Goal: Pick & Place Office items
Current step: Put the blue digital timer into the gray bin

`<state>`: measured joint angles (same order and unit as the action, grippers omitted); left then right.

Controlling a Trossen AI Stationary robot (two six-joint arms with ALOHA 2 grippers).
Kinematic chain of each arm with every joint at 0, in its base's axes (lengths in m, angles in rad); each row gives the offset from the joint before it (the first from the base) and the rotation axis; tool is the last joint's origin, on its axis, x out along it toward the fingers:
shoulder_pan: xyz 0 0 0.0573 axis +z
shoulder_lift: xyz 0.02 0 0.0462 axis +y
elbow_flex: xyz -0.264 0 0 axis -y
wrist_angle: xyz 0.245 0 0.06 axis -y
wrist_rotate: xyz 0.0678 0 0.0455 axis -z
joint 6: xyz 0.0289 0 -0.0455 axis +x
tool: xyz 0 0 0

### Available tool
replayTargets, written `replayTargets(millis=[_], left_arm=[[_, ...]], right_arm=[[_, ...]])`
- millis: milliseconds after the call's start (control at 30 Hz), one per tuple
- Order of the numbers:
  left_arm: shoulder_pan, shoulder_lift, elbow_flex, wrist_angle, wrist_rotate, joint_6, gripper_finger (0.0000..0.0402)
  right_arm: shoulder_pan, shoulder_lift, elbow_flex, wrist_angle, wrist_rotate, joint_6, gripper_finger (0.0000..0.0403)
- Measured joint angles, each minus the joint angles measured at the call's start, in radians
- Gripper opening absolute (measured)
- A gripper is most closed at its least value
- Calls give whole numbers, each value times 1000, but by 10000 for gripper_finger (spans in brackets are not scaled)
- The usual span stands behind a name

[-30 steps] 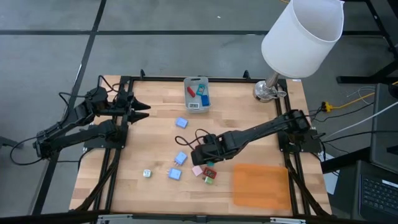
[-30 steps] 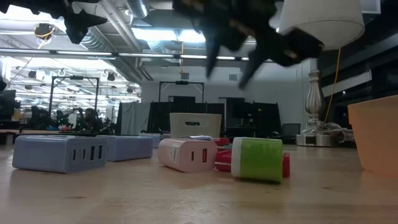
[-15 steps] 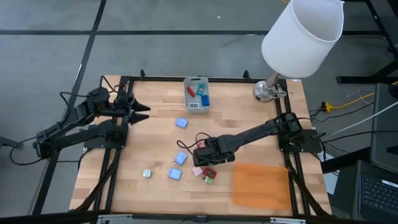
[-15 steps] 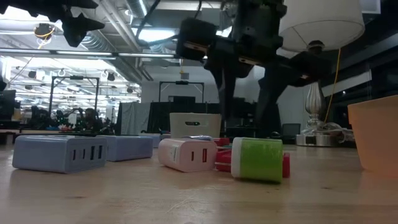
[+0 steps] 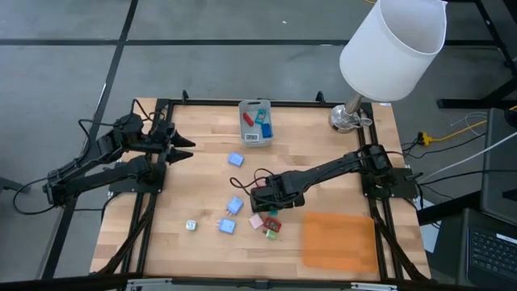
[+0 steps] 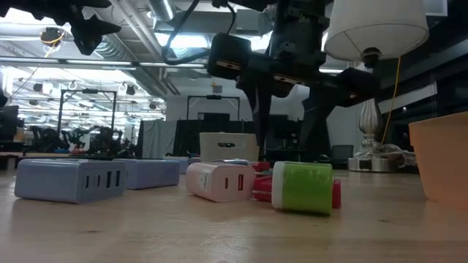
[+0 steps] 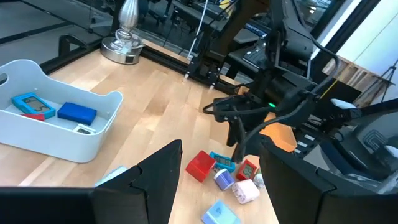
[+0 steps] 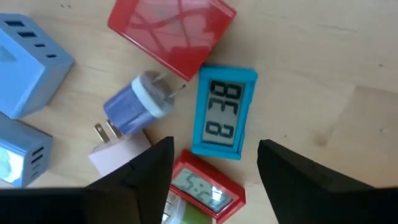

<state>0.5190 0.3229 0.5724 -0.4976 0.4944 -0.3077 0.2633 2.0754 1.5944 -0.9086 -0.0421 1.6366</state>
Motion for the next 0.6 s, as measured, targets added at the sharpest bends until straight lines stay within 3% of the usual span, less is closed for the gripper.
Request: replayTargets(millis=[333,600], left_arm=[[0,0,0,-8,2,15,212],[0,0,0,-38,2,26,212]], right_arm=[[-10,13,0,3,25,-21,267],[-9,112,0,42,-71,-25,265]])
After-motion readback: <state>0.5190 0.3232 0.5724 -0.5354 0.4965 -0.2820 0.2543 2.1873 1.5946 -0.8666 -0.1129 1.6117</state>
